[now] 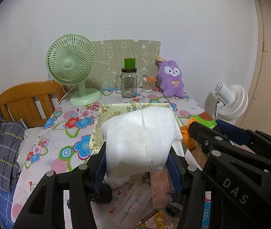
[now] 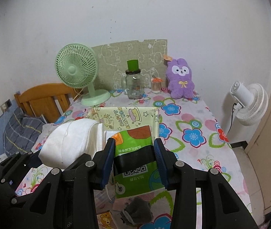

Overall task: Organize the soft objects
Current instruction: 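Lift the white cloth with the left tool while the right tool carries the tissue pack over the box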

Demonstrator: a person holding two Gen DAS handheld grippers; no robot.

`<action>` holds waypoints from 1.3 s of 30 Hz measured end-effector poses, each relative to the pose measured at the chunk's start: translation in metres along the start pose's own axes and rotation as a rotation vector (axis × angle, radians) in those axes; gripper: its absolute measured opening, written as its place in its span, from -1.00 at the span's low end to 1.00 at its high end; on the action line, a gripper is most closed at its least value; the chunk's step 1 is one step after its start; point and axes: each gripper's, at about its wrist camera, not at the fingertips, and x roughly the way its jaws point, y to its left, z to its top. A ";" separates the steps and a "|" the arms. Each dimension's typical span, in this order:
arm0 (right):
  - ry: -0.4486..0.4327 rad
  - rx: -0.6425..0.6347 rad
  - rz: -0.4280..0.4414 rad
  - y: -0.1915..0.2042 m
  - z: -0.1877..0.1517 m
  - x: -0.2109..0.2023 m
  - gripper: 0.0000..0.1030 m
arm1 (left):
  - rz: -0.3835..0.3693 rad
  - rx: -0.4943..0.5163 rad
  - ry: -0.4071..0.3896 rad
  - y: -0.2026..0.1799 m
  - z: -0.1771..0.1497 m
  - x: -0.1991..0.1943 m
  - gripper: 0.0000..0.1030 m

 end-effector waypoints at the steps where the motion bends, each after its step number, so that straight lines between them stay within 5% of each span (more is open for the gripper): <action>1: -0.001 0.001 0.001 0.000 0.001 0.000 -0.13 | -0.001 -0.002 -0.002 0.001 0.001 0.000 0.12; 39: -0.007 0.059 -0.009 -0.010 0.044 0.087 -0.13 | 0.021 -0.024 0.008 0.021 0.049 0.081 0.13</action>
